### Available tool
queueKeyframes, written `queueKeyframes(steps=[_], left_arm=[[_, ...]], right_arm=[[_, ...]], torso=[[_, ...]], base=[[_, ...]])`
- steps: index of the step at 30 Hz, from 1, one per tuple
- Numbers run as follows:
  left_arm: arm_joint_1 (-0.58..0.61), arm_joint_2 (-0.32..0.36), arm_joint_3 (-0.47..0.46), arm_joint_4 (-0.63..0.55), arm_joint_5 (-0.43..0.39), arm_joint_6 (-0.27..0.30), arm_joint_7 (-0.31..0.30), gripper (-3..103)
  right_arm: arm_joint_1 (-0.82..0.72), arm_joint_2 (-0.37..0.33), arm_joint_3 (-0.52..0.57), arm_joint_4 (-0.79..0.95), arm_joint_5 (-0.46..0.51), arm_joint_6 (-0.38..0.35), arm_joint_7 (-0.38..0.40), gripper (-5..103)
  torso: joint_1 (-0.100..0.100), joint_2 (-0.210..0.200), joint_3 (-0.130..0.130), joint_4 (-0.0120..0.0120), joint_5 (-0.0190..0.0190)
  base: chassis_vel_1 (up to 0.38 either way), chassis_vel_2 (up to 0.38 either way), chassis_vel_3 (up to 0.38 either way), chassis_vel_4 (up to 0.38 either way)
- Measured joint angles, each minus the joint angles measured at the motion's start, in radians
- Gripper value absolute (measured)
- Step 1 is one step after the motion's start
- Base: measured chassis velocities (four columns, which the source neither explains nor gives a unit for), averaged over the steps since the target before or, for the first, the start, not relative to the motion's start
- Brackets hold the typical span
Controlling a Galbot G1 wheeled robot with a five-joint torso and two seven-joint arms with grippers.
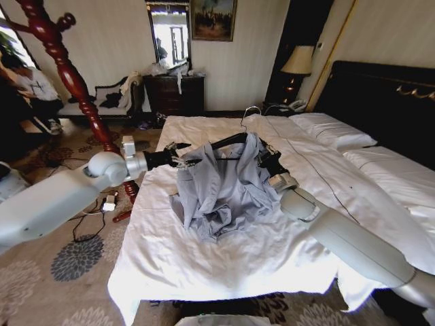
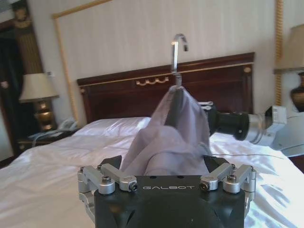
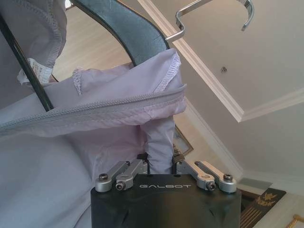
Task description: Pick up the clothes from the bed and hang them on the clothes hanger.
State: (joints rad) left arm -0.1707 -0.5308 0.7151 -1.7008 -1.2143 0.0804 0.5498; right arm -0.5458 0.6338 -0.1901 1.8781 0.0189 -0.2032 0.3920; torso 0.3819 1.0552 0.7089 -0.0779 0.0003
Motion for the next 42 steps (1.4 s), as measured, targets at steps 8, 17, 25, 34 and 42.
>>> queueKeyframes(steps=[8,17,25,34,42], left_arm=[[-0.126,-0.052,0.179,0.044,0.006,-0.013,0.051,94],[-0.252,-0.12,0.294,0.087,-0.002,-0.013,0.085,60],[-0.305,-0.175,0.325,0.126,-0.023,-0.019,0.1,34],[-0.34,-0.189,0.352,0.129,-0.044,-0.019,0.108,30],[-0.358,-0.205,0.373,0.138,-0.054,-0.016,0.113,43]], right_arm=[[0.03,0.008,-0.014,-0.01,-0.049,0.016,-0.008,20],[0.016,-0.008,0.0,-0.003,-0.105,0.037,-0.012,20],[-0.002,-0.016,0.005,0.013,-0.13,0.048,-0.019,21],[0.001,-0.009,-0.001,0.013,-0.164,0.054,-0.033,20],[0.0,-0.003,-0.013,0.013,-0.204,0.061,-0.047,20]], torso=[[0.0,0.0,0.0,0.0003,-0.0008],[0.0,0.0,0.0,-0.0001,-0.0002],[0.0,0.0,0.0,-0.0002,-0.0002],[0.0,0.0,0.0,0.0003,-0.0004],[0.0,0.0,0.0,0.0,-0.0004]], base=[[0.0,0.0,0.0,0.0],[0.0,0.0,0.0,0.0],[0.0,0.0,0.0,0.0],[0.0,0.0,0.0,0.0],[0.0,0.0,0.0,0.0]])
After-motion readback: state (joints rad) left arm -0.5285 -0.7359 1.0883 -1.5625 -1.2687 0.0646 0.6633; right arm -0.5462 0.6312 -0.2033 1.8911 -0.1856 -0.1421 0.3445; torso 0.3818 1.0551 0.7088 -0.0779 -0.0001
